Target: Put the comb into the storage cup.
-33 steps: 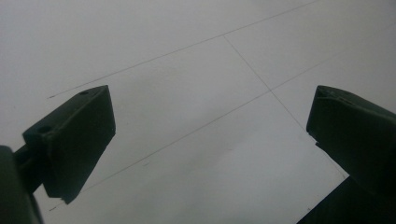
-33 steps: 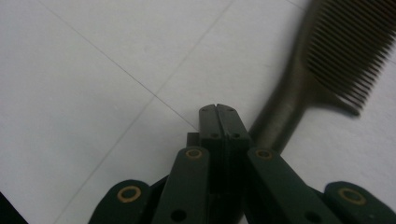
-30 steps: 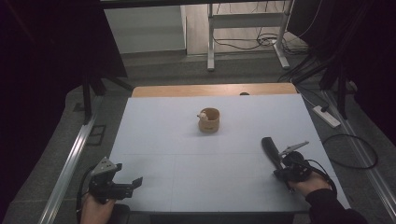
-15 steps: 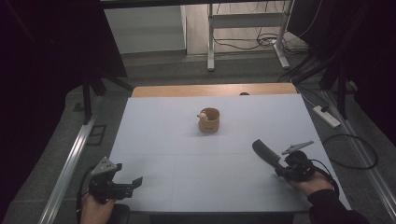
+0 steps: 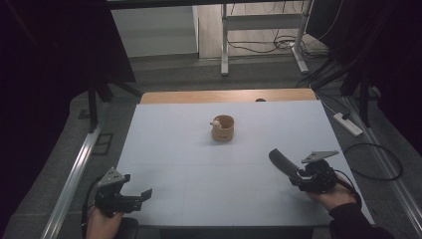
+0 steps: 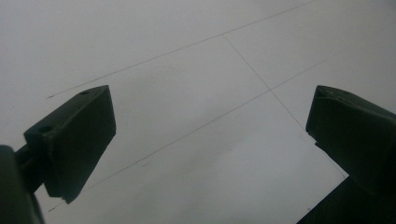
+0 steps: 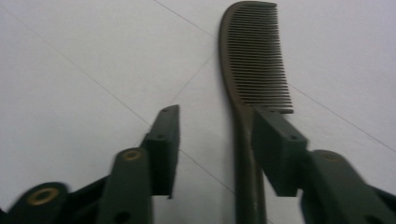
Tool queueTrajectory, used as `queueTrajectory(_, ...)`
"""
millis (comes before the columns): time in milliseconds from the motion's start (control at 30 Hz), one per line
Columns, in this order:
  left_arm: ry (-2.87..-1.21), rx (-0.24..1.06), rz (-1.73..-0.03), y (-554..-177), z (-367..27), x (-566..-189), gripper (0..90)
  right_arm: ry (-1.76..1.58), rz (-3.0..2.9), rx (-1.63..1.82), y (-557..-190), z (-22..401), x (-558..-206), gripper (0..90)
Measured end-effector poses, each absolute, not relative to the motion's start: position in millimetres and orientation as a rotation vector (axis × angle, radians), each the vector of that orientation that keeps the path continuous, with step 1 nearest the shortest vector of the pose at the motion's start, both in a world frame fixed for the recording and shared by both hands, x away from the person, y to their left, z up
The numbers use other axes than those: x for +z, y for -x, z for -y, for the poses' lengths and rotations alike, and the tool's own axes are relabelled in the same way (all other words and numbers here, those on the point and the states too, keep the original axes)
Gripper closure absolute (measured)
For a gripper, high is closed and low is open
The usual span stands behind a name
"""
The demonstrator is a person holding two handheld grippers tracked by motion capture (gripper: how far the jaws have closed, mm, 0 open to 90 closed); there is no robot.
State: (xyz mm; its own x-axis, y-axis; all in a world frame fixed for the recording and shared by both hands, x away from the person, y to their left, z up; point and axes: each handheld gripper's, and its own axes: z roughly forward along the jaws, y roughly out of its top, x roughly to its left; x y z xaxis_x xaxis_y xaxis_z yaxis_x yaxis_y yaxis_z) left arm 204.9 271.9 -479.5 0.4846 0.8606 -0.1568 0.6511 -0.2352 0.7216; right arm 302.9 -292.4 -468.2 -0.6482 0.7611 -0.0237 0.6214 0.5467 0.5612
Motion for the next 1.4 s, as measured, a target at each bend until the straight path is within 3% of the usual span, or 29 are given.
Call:
queueTrajectory(100,-1.976,0.352,-1.248,-204.9,-271.9,-479.5,2.2,-1.180,-2.515,0.713,-305.2,294.7,-470.0,31.8)
queueTrajectory(300,-1.976,0.351,-1.249,-205.0,-272.0,-479.6,2.3,-1.243,-2.492,0.700,-309.3,300.3,-470.5,19.5)
queueTrajectory(367,-1.976,0.351,-1.249,-205.0,-272.1,-479.6,2.2,-1.272,-2.488,0.693,-311.3,304.3,-471.2,11.7)
queueTrajectory(500,-1.977,0.351,-1.249,-205.1,-272.0,-479.6,2.3,-1.293,-2.482,0.679,-313.0,306.8,-472.4,6.2)
queueTrajectory(533,-1.978,0.350,-1.249,-205.1,-271.9,-479.6,2.3,-1.299,-2.485,0.657,-314.2,308.2,-473.4,1.0)
queueTrajectory(900,-1.981,0.342,-1.244,-205.6,-272.0,-479.8,2.3,-1.295,-2.472,0.623,-315.0,312.5,-472.9,0.0)
queueTrajectory(1400,-1.981,0.340,-1.244,-205.7,-272.1,-479.8,2.3,-1.273,-2.579,0.526,-316.8,309.2,-499.5,0.0)
